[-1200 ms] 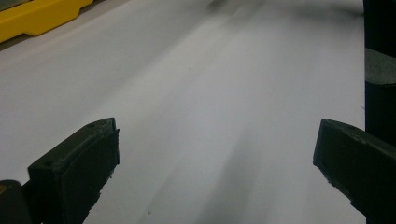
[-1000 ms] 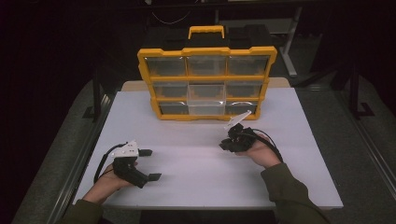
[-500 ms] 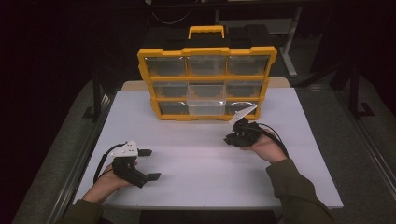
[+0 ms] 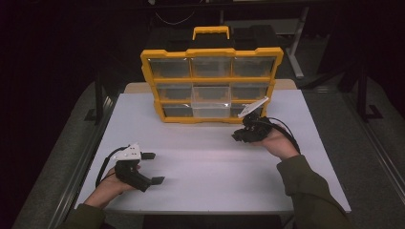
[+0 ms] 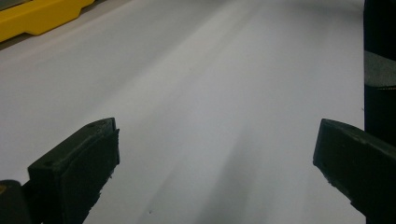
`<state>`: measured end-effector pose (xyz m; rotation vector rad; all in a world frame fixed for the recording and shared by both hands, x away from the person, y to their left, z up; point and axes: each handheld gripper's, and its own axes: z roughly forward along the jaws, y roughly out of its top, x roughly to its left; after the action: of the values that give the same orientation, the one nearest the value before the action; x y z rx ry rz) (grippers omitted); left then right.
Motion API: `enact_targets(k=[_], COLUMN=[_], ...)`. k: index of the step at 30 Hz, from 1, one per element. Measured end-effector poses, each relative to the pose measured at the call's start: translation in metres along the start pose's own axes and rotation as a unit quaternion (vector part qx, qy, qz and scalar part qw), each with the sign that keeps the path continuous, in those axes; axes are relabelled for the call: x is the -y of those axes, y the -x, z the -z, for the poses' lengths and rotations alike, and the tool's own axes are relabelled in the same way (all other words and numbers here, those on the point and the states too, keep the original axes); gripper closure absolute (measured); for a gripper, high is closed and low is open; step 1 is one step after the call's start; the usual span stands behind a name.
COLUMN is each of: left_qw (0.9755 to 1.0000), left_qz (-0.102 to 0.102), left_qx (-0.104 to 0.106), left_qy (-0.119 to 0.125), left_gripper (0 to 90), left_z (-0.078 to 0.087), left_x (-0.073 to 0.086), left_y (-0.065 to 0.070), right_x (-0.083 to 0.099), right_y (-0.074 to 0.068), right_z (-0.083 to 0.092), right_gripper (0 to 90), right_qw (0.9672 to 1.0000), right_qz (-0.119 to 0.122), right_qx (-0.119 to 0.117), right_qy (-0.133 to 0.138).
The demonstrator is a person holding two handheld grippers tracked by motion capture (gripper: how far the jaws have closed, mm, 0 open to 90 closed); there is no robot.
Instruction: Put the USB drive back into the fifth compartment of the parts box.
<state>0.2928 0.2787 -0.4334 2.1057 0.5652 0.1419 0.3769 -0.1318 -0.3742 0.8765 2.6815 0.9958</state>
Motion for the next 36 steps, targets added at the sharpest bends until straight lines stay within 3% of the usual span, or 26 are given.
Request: enact_targets(k=[14, 15, 27, 36], left_qw=[1.0, 1.0, 1.0, 1.0], left_qz=[0.0, 0.0, -0.001, 0.001], left_qx=[-0.001, -0.001, -0.001, -0.001], left_qy=[0.0, 0.0, 0.0, 0.003], left_gripper=[0.0, 0.0, 0.0, 0.0], left_z=[0.0, 0.0, 0.0, 0.0], left_x=[0.0, 0.0, 0.0, 0.0], left_y=[0.0, 0.0, 0.0, 0.0], right_x=[-0.015, -0.021, -0.04, -0.063], right_y=[0.007, 0.009, 0.011, 0.012], right_z=[0.023, 0.031, 0.054, 0.076], right_gripper=[77.9, 77.9, 77.8, 77.8], right_qw=[0.9999, 0.9999, 0.9996, 0.9986], right_qz=[-0.001, 0.0, 0.014, 0.02], right_qx=[0.001, 0.002, 0.01, 0.022], right_qy=[0.01, 0.014, 0.022, 0.045])
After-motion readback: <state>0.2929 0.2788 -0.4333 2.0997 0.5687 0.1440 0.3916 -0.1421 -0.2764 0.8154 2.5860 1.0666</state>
